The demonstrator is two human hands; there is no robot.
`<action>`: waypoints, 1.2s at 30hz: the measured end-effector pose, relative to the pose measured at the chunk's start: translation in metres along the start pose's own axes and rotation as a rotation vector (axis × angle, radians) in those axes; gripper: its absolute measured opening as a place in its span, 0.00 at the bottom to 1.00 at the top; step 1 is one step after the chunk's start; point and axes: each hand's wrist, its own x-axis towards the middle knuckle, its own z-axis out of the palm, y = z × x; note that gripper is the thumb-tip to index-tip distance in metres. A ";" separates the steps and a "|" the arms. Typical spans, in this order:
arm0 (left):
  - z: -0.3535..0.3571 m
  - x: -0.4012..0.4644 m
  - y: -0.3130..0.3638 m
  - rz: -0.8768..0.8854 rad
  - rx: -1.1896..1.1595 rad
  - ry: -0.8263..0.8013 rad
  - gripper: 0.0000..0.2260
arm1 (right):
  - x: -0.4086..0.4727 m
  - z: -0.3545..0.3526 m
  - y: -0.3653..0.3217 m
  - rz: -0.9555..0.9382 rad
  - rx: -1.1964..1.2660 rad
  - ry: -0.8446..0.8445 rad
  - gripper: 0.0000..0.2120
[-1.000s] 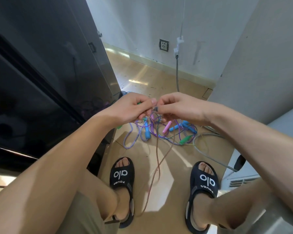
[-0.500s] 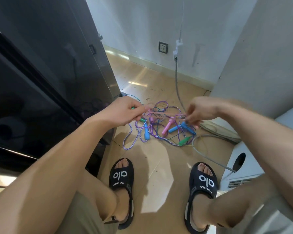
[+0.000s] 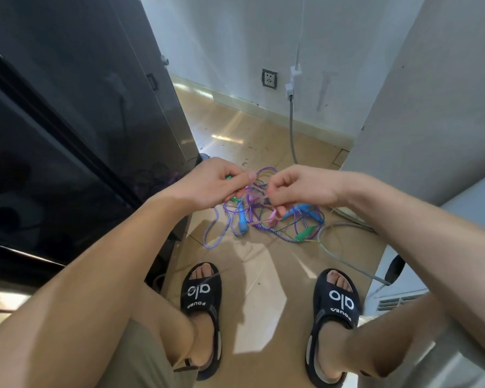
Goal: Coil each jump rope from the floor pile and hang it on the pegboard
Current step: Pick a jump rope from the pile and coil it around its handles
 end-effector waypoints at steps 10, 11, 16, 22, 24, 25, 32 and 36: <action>0.008 0.000 0.005 -0.035 0.002 -0.038 0.22 | -0.008 0.003 -0.001 0.146 -0.093 0.054 0.19; 0.008 0.000 0.006 -0.030 -0.010 -0.047 0.21 | -0.005 0.009 -0.006 0.068 0.006 0.031 0.15; 0.006 0.000 0.006 -0.038 -0.009 -0.061 0.21 | -0.001 0.003 -0.011 -0.001 -0.014 0.079 0.11; 0.011 -0.002 0.010 -0.032 0.038 -0.105 0.21 | -0.004 -0.002 0.003 0.120 -0.160 -0.023 0.11; 0.009 -0.001 0.010 -0.038 0.022 -0.082 0.20 | -0.005 0.002 0.002 0.080 -0.021 -0.015 0.07; 0.008 0.000 0.009 -0.034 0.008 -0.075 0.20 | -0.004 0.004 0.002 0.062 0.050 0.005 0.04; 0.006 0.000 0.006 -0.027 0.013 -0.091 0.20 | -0.001 0.003 -0.001 0.030 0.064 0.023 0.07; 0.006 0.000 0.007 -0.021 0.040 -0.108 0.21 | -0.004 -0.010 0.003 0.073 -0.065 0.032 0.06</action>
